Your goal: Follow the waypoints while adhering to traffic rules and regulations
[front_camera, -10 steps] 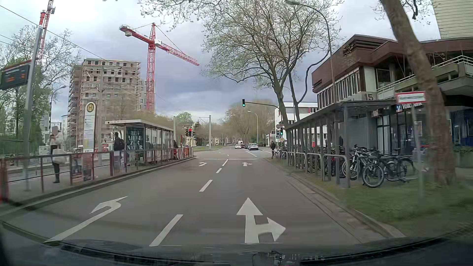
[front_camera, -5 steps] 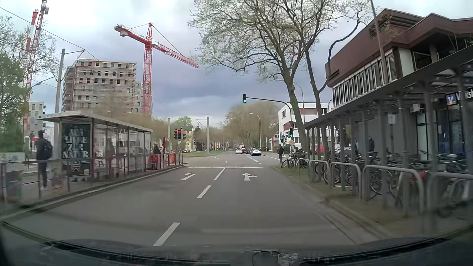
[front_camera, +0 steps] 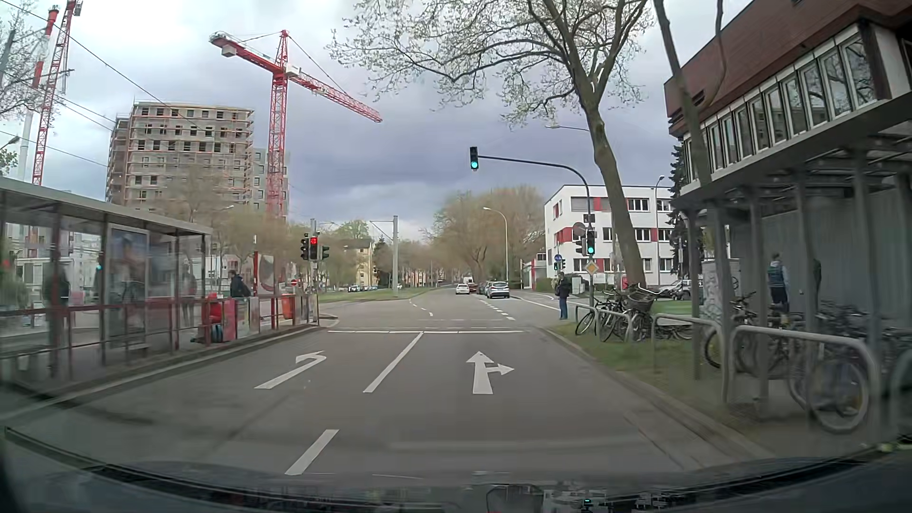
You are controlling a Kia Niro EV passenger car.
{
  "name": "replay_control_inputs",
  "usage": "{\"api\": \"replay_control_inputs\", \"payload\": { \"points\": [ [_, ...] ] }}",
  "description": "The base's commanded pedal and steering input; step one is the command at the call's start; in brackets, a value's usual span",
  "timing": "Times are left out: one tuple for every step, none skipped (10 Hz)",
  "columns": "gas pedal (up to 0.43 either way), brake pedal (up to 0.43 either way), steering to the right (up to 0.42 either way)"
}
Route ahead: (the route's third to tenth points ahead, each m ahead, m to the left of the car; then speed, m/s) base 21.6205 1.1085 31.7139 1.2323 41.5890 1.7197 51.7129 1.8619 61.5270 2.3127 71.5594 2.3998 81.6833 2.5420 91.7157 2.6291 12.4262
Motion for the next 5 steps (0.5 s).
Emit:
{"api": "replay_control_inputs", "payload": {
  "points": [
    [0.11,0.0,-0.002],
    [0.11,0.0,-0.003],
    [0.11,0.0,-0.003],
    [0.11,0.0,-0.003],
    [0.11,0.0,-0.003]
  ]
}}
